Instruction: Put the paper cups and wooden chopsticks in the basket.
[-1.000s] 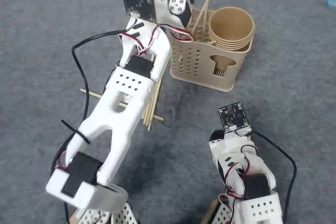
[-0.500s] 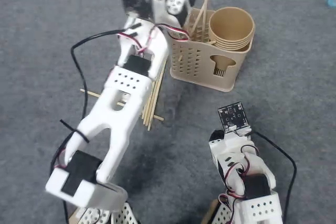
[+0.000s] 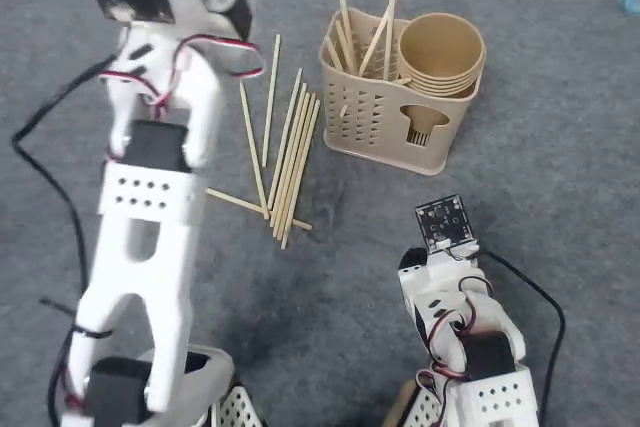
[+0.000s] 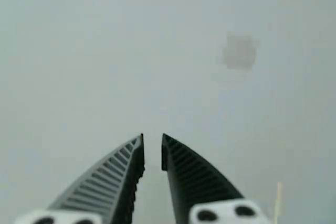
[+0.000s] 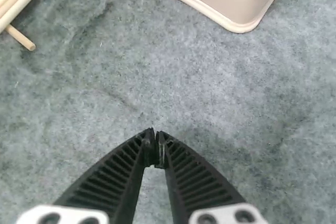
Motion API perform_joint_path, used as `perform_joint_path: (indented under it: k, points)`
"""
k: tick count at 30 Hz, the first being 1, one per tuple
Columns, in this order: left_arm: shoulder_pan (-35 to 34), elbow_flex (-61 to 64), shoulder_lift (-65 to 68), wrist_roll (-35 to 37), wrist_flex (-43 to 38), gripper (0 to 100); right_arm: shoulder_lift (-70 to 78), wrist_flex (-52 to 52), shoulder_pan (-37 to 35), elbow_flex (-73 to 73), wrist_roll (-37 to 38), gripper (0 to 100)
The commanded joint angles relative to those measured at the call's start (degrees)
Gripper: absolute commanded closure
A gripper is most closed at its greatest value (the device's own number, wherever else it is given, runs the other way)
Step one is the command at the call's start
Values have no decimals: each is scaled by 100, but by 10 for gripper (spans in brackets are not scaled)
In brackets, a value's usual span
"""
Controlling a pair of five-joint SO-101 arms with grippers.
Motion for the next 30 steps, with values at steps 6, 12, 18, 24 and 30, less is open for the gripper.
perform_joint_path:
  k: [6, 12, 18, 24, 30]
  points:
    - [-774, -31, -229, -26, 2514, 956, -84, -119, 48, 123, 88, 990]
    - [-835, -48, 712, 607, 3138, 956, -84, -101, 48, 123, 88, 990]
    - [-800, -295, 2066, 870, 3165, 962, -84, -101, 48, 123, 88, 990]
    - [-826, -1235, 3411, 1020, 3490, 990, -84, -101, 48, 123, 88, 990]
    - [-774, -2519, 4633, 1029, 3956, 988, -84, -101, 48, 123, 88, 990]
